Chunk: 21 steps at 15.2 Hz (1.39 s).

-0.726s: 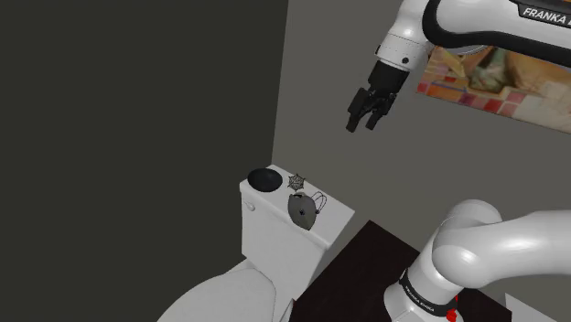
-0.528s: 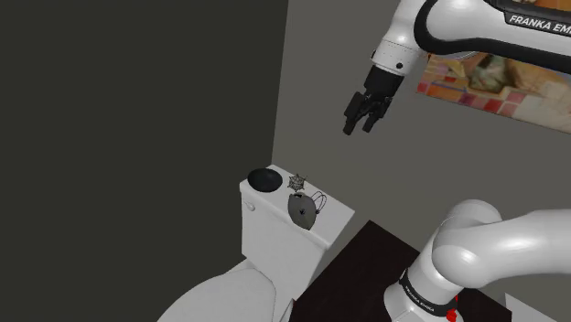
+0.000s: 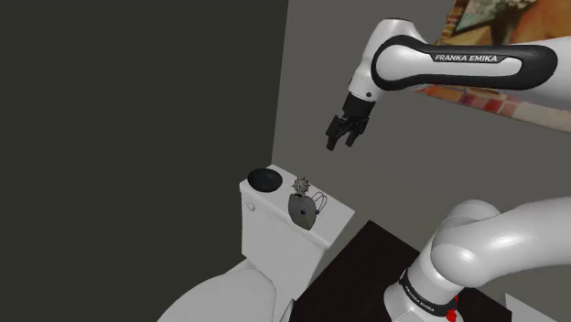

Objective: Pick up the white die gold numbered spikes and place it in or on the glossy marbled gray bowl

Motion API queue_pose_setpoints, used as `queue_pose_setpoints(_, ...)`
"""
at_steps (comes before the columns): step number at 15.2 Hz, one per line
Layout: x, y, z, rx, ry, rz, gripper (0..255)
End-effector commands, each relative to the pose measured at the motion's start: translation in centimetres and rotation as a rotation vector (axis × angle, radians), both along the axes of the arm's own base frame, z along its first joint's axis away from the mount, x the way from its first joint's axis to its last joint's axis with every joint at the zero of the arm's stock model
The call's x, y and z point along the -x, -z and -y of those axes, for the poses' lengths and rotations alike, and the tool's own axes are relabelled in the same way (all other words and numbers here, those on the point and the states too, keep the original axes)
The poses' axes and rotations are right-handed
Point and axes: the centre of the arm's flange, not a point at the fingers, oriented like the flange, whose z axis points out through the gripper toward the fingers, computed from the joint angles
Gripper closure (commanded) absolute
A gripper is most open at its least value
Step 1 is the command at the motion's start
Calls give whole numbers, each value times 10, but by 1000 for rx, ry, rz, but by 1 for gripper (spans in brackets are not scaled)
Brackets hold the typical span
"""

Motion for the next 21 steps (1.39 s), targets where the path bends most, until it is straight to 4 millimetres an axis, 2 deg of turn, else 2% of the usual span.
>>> queue_pose_setpoints(1,-17,22,5,5,2,-5,0)
queue_pose_setpoints(21,-152,236,85,49,29,-62,0)
